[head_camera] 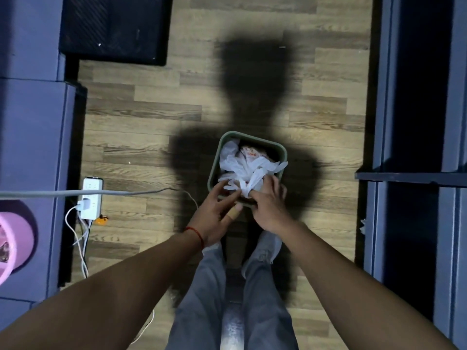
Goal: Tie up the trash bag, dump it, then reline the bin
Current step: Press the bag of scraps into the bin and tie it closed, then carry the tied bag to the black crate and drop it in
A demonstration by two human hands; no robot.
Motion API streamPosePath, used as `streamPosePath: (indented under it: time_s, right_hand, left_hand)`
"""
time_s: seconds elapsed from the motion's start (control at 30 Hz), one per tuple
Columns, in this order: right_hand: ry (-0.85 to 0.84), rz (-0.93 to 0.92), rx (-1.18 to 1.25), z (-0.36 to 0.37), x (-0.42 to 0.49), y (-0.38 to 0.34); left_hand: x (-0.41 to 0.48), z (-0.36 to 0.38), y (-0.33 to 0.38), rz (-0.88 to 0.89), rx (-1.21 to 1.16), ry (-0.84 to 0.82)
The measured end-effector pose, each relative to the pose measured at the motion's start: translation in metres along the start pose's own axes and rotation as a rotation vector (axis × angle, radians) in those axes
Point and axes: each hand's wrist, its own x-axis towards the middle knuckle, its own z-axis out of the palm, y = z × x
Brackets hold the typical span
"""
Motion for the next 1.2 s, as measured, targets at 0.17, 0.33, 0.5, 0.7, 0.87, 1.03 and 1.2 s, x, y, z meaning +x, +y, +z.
streamPosePath:
  time_s: [0.17,0.33,0.5,0.7,0.87,1.03,1.2]
  right_hand:
    - [0.147,0.003,-0.25,-0.009,0.008,-0.01]
    - [0.276,-0.026,-0.288,-0.012,0.01,-0.009]
    - [0.29,-0.111,-0.344,-0.016,0.014,0.004]
    - [0.305,-0.182,-0.337,-0.019,-0.006,0.01]
    - [0.347,-0.214,-0.245,-0.037,-0.022,-0.004]
    - [0.368,-0.24,-0.223,-0.066,-0.045,-0.025]
    - [0.363,-0.244,-0.245,-0.107,-0.079,-0.06]
  left_hand:
    - [0.011,0.0,0.001,0.039,-0.006,0.007]
    - [0.02,-0.004,0.012,0.05,0.009,0.013]
    - [0.034,-0.022,0.012,0.156,0.451,0.211]
    - [0.049,-0.057,0.019,-0.288,0.804,-0.097]
    - [0.038,-0.067,0.043,-0.352,0.725,-0.147]
    - [0.016,-0.085,0.061,-0.424,0.708,-0.163]
    - [-0.009,-0.119,0.092,-0.449,0.706,-0.111]
